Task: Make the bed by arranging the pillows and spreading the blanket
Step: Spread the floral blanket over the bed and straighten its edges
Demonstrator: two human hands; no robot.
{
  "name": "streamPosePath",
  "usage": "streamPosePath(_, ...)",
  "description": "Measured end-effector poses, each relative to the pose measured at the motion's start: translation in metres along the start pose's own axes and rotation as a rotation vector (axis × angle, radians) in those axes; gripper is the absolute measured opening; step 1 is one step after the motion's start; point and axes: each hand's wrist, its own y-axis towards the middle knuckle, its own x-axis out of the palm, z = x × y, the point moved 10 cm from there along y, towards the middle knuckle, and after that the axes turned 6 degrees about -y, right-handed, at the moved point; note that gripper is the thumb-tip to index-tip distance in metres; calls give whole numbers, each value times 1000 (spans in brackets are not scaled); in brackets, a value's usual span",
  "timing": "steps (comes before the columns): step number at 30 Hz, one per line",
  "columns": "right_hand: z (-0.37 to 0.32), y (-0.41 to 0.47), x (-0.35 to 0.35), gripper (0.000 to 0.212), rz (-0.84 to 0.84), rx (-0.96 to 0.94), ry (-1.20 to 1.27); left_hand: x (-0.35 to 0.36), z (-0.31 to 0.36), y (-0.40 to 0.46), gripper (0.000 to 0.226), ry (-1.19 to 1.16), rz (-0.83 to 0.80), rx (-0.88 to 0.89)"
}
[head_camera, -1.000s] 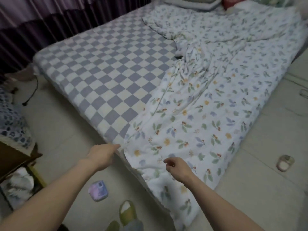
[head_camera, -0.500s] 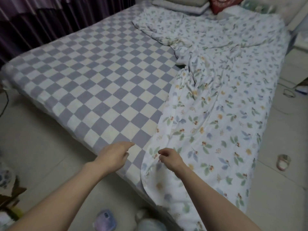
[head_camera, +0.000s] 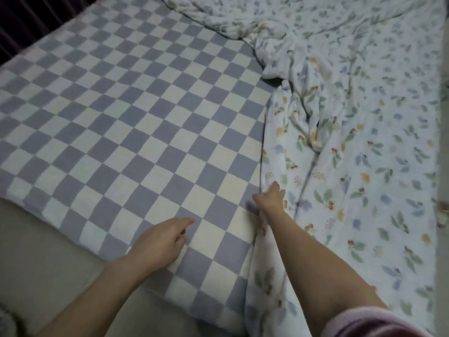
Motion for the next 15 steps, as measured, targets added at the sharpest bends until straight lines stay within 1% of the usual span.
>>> streamPosePath(2,10,19,5,70,19,67,-107,-4,-7,15,44,-46,2,-29)
streamPosePath(4,16,36,2,58,107,73,-303,-2,-12,33,43,-80,-37,-34)
streamPosePath(5,15,40,-1,49,142,59,-392,2,-11,38,42,-91,-68,-30)
streamPosePath(6,10,44,-2,37,139,40,-447,3,-11,45,42,-112,-89,-23)
streamPosePath(7,-1,44,1,24,97,-3,-484,3,-9,50,42,-140,-101,-20)
streamPosePath(8,-17,41,8,10,26,-70,-499,3,-10,56,42,-176,-109,-24)
streamPosePath(9,-38,30,20,6,-87,-175,-501,1,-8,61,42,-225,-110,-26)
streamPosePath(10,-62,10,37,20,-216,-309,-508,-2,-4,66,43,-287,-111,-31)
streamPosePath(11,-84,-18,54,28,-360,-437,-512,-8,2,71,45,-370,-91,-38)
streamPosePath(13,-118,-84,84,33,-618,-648,-503,-21,8,85,54,-599,-24,-92)
streamPosePath(15,-131,-142,99,39,-775,-781,-437,-28,6,98,73,-814,-12,-201)
